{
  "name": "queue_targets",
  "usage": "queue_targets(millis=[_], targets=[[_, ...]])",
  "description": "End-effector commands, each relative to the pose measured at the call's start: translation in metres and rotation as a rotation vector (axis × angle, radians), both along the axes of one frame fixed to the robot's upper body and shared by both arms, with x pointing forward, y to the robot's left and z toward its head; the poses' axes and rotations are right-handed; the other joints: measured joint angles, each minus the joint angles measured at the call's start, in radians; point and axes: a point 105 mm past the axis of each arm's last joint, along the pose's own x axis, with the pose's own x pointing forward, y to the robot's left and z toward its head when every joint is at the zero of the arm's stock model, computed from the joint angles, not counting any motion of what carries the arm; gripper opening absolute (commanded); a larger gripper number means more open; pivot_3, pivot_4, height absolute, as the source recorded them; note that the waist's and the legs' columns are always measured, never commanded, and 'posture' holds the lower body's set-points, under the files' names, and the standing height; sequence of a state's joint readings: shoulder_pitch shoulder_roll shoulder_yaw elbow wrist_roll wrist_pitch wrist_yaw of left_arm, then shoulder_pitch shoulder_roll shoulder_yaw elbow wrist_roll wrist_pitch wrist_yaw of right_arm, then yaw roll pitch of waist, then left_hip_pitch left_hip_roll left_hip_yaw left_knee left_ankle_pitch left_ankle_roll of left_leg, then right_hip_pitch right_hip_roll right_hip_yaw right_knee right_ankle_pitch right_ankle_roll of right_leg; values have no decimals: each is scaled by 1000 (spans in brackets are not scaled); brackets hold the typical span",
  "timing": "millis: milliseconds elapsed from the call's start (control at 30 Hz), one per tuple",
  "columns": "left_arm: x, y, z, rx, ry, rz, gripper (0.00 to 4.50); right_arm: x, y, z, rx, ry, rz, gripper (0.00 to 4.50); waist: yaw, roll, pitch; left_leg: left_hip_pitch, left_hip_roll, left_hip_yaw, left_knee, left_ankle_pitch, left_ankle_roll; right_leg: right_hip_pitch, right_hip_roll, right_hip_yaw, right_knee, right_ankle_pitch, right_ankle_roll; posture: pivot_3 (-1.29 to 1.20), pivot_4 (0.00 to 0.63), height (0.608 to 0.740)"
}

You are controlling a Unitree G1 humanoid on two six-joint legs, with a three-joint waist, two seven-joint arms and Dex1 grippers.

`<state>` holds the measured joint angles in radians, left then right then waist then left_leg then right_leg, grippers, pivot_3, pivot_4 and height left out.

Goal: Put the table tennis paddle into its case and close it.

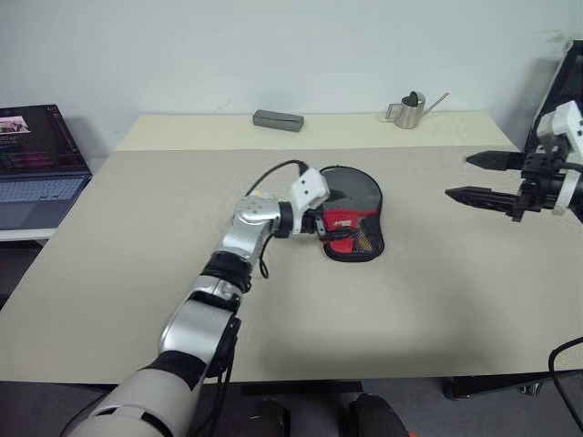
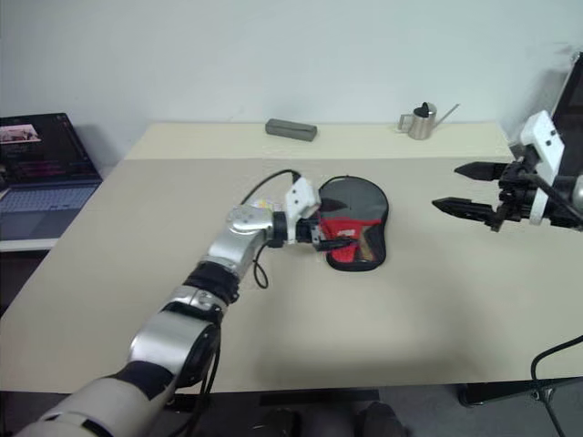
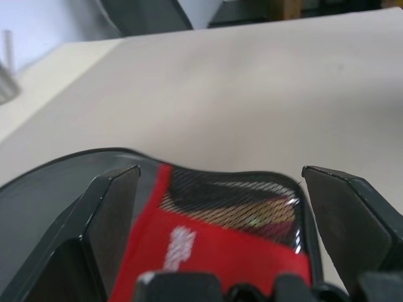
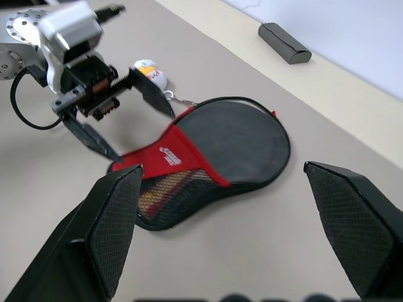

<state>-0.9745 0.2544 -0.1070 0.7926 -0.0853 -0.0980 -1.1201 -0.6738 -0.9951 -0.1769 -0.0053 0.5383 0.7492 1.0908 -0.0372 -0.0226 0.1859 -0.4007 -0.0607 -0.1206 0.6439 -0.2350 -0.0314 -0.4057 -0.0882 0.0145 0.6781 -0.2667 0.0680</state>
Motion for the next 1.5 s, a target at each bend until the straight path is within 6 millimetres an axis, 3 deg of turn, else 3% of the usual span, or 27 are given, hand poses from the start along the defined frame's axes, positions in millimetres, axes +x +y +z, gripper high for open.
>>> queue_targets(millis=[33,233,367,567,767,1000,1200,1500], targets=[[-4,32,19,-64,-12,32,4500,-2,10,1,56,1,8,4466,-1,0,0,0,0,0,0,0,0,0,0,0,0,0,0,0,150,740],[-21,69,21,-74,23,74,4500,9,25,-14,153,63,-19,4466,7,0,0,0,-1,-4,1,0,0,0,0,0,0,0,0,0,150,740],[-40,93,28,-122,62,117,4500,28,45,-33,258,167,-65,4466,-1,0,0,0,0,-5,0,0,0,0,0,0,0,0,0,0,150,740],[-53,103,33,-120,62,159,4500,38,58,-46,296,229,-65,4466,5,0,0,0,0,-6,1,0,0,0,0,0,1,1,-1,0,150,740],[-61,115,41,-126,45,218,4500,73,51,-64,314,285,-247,4466,3,0,0,1,0,-5,1,0,0,0,1,0,1,1,-2,0,150,740],[-66,122,49,-133,43,242,4500,95,54,-87,304,334,-328,4466,-1,0,0,1,0,-3,0,0,0,-1,1,1,0,1,-2,0,150,740],[-72,124,54,-152,83,220,4500,101,66,-101,296,377,-306,4466,-9,0,0,1,1,-2,0,0,0,-1,1,1,1,1,-2,0,150,740],[-73,125,54,-153,89,221,4500,103,66,-102,293,378,-300,4466,-14,0,0,1,1,-2,0,0,0,-1,1,1,0,1,-2,0,150,740]])
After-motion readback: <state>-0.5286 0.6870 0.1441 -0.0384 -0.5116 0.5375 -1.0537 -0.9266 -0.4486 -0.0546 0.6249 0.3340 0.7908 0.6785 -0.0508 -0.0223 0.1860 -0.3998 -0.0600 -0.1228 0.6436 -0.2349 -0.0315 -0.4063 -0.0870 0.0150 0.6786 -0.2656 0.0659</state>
